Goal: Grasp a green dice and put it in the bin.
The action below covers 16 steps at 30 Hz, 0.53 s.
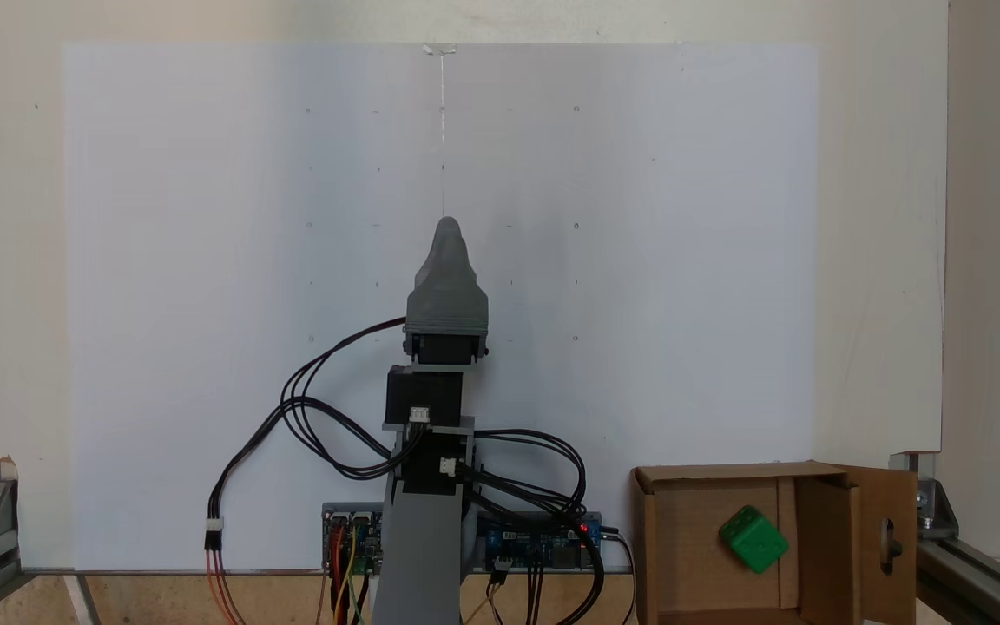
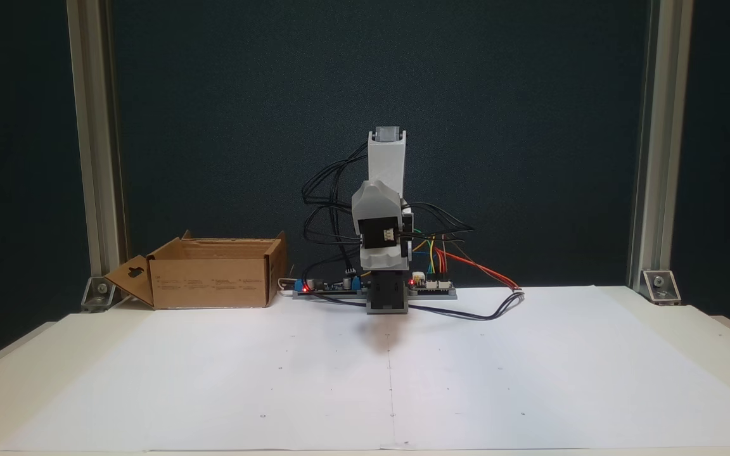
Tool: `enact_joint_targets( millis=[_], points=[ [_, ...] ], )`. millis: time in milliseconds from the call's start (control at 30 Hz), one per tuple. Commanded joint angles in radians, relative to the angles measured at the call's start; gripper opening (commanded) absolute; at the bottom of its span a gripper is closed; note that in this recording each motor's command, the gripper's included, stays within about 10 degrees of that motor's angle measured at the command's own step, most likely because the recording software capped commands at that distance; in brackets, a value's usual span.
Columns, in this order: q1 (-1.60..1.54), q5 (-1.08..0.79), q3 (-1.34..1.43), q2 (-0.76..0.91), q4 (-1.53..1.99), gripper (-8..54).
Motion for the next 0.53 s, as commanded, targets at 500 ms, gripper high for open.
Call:
enact_joint_targets(
  millis=[500],
  points=[
    [-0.012, 0.026, 0.048, 0.110, -0.075, 45.3]
  ],
)
